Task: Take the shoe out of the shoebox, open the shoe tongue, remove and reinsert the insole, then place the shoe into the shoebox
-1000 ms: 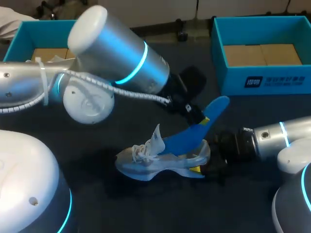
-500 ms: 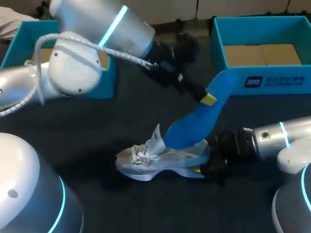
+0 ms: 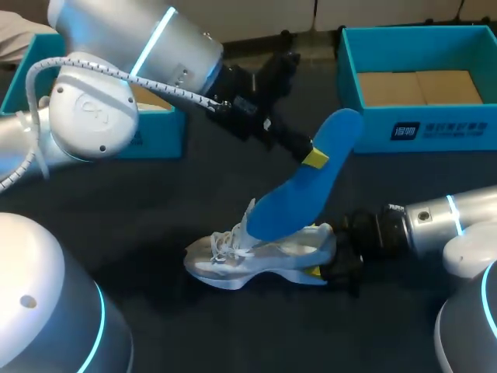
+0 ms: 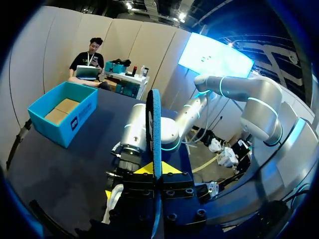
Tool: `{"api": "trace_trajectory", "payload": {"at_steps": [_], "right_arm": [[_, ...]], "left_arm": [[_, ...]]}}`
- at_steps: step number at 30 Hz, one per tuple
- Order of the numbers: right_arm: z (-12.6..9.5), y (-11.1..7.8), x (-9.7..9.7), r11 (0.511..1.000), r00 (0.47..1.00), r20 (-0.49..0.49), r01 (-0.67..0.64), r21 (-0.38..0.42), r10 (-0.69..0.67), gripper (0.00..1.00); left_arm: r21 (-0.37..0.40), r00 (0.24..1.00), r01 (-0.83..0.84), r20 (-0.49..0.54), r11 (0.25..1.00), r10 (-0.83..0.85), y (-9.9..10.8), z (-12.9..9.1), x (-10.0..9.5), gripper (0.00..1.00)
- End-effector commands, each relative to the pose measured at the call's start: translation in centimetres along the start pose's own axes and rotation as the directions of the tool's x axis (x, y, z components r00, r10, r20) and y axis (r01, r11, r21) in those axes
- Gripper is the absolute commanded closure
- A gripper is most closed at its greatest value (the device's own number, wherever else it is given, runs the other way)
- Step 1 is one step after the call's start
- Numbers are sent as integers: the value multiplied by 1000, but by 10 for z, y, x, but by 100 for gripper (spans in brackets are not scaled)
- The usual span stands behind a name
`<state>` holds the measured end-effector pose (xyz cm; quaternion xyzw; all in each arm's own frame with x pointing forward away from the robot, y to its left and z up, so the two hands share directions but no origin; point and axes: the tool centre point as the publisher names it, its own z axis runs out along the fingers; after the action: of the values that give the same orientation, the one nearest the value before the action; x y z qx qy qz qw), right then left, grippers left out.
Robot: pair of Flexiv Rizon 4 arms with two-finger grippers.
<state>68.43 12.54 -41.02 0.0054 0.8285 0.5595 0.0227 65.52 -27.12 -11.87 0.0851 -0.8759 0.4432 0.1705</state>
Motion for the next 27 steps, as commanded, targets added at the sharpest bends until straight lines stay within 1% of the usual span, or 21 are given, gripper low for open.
{"api": "trace_trajectory", "payload": {"at_steps": [1, 2, 3, 6, 10, 13, 16, 19, 20, 22, 23, 27], "right_arm": [[1, 1, 0, 1000, 1000, -1, 0, 6, 0, 100], [1, 1, 0, 1000, 1000, -1, 0, 6, 0, 100], [1, 1, 0, 1000, 1000, -1, 0, 6, 0, 100], [1, 1, 0, 1000, 1000, -1, 0, 6, 0, 100], [1, 1, 0, 1000, 1000, -1, 0, 6, 0, 100], [1, 1, 0, 1000, 1000, -1, 0, 6, 0, 100], [1, 1, 0, 1000, 1000, -1, 0, 6, 0, 100], [1, 1, 0, 1000, 1000, -1, 0, 6, 0, 100], [1, 1, 0, 1000, 1000, -1, 0, 6, 0, 100], [1, 1, 0, 1000, 1000, -1, 0, 6, 0, 100], [1, 1, 0, 1000, 1000, -1, 0, 6, 0, 100], [1, 1, 0, 1000, 1000, -1, 0, 6, 0, 100]], "left_arm": [[72, 999, -44, 11, 996, 44, -4, -16, 10, 100], [109, 999, -47, -10, 993, 49, -9, -26, 13, 100], [141, 999, -48, -9, 989, 50, -13, -35, 17, 100], [203, 998, -61, -12, 977, 65, -22, -56, 24, 100], [266, 998, -37, -45, 963, 51, -29, -75, 31, 100], [313, 996, -37, -61, 949, 59, -35, -88, 42, 100], [356, 997, -54, -37, 933, 72, -40, -102, 56, 100], [386, 995, -70, -43, 920, 93, -45, -114, 69, 100], [389, 994, -70, -50, 919, 97, -46, -116, 70, 100], [399, 991, -79, -67, 913, 115, -53, -130, 83, 100], [379, 989, -130, -12, 916, 146, -57, -138, 88, 100], [379, 989, -130, -12, 916, 146, -57, -138, 88, 100]]}}
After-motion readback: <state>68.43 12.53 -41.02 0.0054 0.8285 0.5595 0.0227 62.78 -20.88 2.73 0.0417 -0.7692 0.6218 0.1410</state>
